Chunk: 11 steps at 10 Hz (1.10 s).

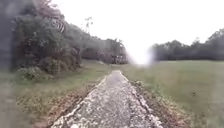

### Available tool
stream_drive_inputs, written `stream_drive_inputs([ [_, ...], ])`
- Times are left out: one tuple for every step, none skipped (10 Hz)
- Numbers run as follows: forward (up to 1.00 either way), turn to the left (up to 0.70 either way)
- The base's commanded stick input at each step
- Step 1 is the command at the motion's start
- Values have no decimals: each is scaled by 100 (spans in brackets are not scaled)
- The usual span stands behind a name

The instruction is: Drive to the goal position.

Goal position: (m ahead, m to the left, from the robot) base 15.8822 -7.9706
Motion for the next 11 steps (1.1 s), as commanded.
stream_drive_inputs([
  [50, 0],
  [50, 0],
  [50, 0],
  [50, 0],
  [50, 0],
  [50, 0],
  [50, 0],
  [50, 0],
  [50, 0],
  [50, 0],
  [50, 0],
])
